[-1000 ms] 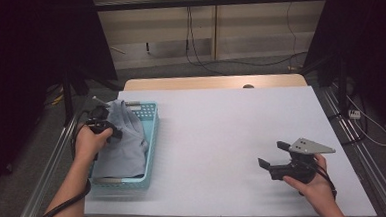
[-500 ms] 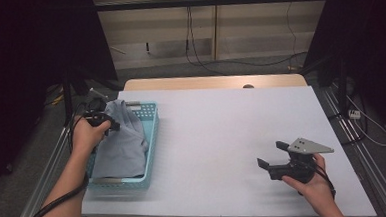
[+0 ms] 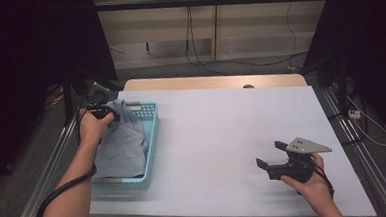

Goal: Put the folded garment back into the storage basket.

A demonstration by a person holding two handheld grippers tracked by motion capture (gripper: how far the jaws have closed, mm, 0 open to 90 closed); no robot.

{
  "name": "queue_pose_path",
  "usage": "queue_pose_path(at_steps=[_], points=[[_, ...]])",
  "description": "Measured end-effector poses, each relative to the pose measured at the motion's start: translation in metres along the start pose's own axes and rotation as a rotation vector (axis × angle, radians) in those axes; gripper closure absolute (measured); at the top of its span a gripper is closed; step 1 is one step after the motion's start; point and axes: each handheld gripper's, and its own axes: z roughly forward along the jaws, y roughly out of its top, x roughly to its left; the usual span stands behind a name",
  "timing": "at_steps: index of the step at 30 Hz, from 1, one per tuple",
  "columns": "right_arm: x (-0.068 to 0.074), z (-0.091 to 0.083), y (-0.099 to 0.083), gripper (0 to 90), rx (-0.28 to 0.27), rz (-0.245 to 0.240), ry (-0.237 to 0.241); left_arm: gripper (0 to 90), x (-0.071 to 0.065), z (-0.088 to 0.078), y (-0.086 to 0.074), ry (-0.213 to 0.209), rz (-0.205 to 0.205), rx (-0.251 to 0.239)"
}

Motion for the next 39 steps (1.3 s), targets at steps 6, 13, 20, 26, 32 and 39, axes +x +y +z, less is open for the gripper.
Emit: queue_pose_path(at_steps=[6,13,20,26,32,39], points=[[0.002,0.002,0.000,7.2,0.007,-0.006,0.013,90.0,0.002,0.017,0.003,-0.017,-0.035,-0.014],[0.002,0.005,-0.001,7.2,0.014,-0.002,0.014,90.0,-0.003,0.033,0.004,-0.042,-0.043,0.000],[0.003,0.007,-0.001,7.2,0.018,-0.004,0.019,90.0,-0.008,0.047,-0.004,-0.047,-0.028,0.037],[0.003,0.008,-0.002,7.2,0.019,-0.004,0.022,90.0,-0.008,0.046,-0.007,-0.058,-0.035,0.044],[0.001,0.007,-0.001,7.2,0.015,-0.003,0.020,90.0,-0.001,0.028,-0.005,-0.048,-0.033,0.034],[0.004,0.014,0.001,7.2,0.021,-0.010,0.037,90.0,0.013,0.018,-0.003,-0.019,-0.048,0.008]])
